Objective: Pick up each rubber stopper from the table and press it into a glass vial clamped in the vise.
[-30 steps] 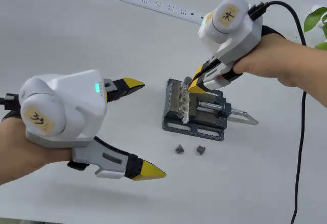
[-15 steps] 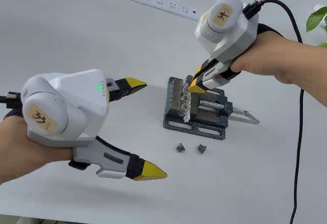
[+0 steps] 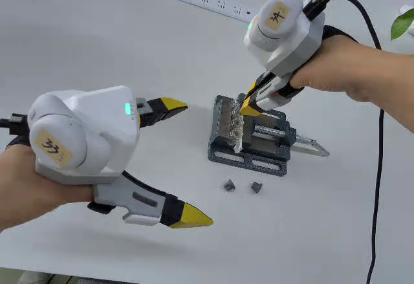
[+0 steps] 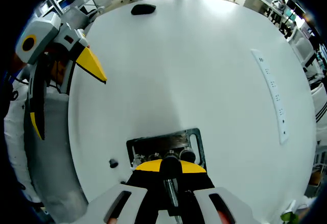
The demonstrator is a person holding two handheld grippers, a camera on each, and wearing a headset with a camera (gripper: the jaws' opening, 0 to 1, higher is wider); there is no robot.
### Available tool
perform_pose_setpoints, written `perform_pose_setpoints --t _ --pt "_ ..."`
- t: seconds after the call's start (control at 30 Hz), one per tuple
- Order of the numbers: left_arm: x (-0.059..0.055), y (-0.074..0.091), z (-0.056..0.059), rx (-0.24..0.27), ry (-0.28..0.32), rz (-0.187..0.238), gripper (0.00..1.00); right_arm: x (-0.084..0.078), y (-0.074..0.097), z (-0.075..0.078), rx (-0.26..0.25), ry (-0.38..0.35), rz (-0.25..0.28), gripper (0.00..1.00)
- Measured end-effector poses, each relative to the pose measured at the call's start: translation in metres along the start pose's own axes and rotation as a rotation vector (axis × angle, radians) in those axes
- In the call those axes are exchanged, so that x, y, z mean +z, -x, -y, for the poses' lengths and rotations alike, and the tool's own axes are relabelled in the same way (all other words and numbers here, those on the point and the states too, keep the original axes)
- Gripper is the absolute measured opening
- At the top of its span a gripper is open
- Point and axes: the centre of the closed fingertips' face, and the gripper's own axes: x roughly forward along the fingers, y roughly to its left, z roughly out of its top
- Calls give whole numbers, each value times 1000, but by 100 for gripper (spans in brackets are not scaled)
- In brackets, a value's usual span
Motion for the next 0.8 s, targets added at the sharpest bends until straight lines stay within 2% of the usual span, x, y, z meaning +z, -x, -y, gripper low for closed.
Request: perform_pose_setpoints --t 0.23,0.8 --pt "0 0 0 0 1 1 99 0 0 -3 -11 29 -31 6" --pt "0 -1 1 -1 12 10 98 -1 -1 -3 -13 18 -77 6"
